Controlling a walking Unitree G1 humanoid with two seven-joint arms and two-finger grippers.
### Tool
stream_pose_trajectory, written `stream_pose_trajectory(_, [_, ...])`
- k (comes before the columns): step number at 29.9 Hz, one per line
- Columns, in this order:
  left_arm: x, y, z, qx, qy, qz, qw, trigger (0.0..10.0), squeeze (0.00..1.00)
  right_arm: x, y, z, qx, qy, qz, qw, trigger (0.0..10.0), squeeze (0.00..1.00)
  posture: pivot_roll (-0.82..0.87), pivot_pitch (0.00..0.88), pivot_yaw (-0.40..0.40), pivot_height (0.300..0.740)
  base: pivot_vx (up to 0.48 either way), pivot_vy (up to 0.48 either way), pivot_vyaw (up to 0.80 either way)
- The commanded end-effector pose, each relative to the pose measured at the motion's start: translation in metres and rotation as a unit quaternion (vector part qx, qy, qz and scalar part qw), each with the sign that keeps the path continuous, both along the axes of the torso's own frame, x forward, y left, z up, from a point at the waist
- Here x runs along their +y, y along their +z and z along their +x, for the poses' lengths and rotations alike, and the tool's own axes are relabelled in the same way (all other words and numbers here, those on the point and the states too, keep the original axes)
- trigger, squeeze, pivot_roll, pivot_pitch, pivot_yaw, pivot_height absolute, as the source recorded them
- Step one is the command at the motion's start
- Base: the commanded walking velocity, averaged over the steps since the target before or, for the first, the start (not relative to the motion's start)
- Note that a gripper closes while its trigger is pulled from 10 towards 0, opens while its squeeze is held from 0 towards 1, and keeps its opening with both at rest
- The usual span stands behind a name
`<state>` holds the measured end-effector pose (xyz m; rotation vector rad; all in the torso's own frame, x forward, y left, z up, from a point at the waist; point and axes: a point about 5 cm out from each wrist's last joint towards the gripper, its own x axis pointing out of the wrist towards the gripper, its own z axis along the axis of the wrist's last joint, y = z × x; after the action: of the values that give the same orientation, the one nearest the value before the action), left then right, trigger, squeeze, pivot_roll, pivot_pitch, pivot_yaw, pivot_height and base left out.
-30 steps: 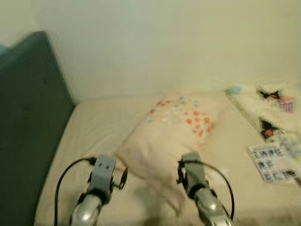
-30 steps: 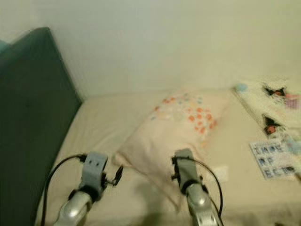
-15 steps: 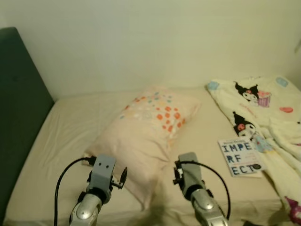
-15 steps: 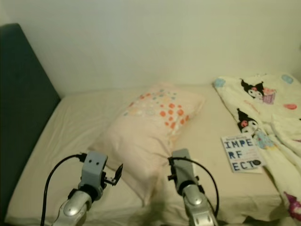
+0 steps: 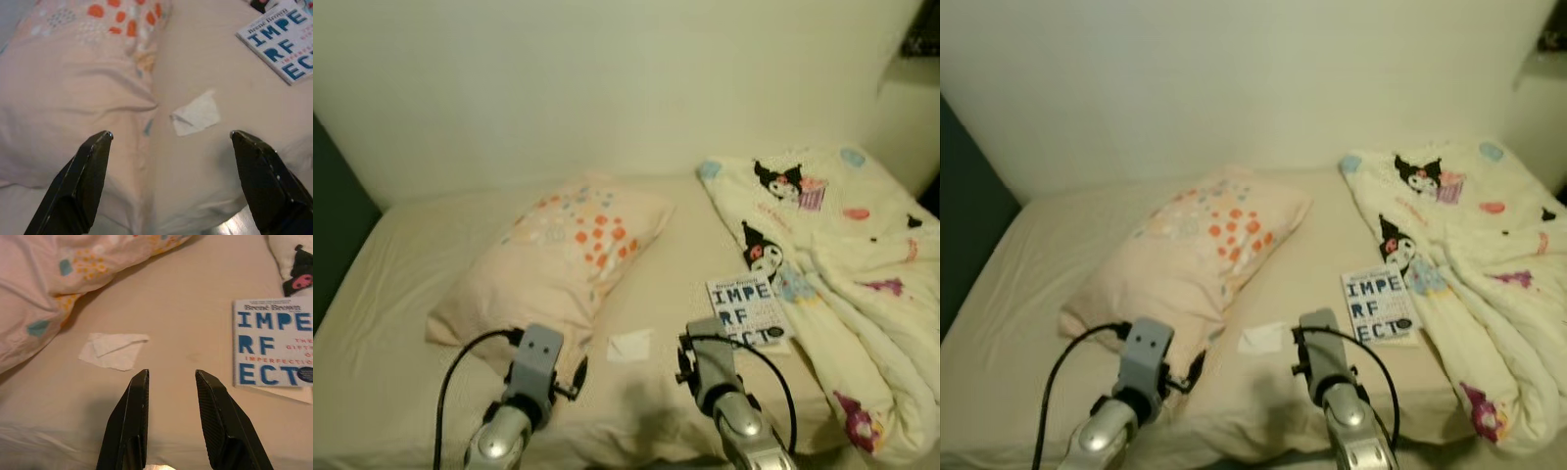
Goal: Clean up the room
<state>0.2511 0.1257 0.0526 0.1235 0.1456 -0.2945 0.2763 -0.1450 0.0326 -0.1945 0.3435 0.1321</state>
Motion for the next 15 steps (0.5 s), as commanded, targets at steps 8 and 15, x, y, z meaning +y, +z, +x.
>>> stream_pose_trajectory(8, [0.0082, -0.0036, -0.0005, 0.001, 0.015, 0.027, 1.000, 10.0, 0.00, 0.0037, -0.0037, -0.0026, 0.008, 0.001, 0.009, 1.000, 10.0, 0.00, -0.06, 0.104, 0.032, 0.740, 0.000, 0.000, 0.00])
stream_pose_trajectory(15, [0.0072, -0.0018, 0.0008, -0.006, 0.014, 0.030, 0.999, 10.0, 0.00, 0.0028, -0.0007, 0.0002, -0.002, -0.008, 0.008, 1.000, 10.0, 0.00, -0.06, 0.103, 0.034, 0.740, 0.000, 0.000, 0.00])
